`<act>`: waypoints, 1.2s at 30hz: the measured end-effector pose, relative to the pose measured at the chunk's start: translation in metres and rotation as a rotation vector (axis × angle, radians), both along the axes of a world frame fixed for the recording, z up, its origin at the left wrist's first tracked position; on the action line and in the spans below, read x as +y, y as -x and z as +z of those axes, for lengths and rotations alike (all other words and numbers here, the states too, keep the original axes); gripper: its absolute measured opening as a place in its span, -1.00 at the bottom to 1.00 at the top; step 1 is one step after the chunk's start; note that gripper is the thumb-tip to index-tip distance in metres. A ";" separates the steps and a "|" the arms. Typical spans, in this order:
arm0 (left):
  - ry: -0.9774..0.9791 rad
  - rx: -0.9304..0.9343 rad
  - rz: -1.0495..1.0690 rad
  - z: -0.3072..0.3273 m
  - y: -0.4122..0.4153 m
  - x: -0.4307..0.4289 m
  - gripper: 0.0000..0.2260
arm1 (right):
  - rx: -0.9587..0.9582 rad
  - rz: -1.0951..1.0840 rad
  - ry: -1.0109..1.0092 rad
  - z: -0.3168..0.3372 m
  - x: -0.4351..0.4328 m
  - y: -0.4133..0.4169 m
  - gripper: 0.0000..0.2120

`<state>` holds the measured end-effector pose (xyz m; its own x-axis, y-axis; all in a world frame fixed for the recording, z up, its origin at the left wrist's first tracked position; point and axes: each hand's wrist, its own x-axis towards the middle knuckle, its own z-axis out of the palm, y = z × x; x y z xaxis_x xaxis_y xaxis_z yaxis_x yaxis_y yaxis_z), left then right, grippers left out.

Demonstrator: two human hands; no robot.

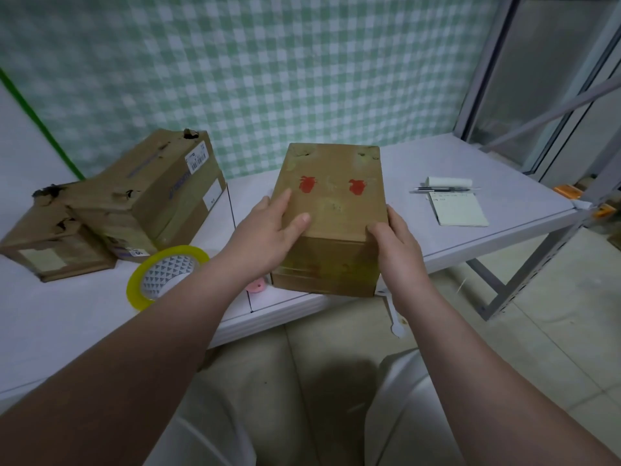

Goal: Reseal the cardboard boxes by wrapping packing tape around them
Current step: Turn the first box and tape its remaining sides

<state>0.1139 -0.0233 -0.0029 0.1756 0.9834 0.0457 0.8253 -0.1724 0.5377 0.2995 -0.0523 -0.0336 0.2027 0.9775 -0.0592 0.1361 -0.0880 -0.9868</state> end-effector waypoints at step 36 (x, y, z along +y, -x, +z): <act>-0.199 0.219 -0.142 0.007 -0.015 0.024 -0.40 | -0.258 -0.340 -0.013 0.015 0.007 -0.025 -0.26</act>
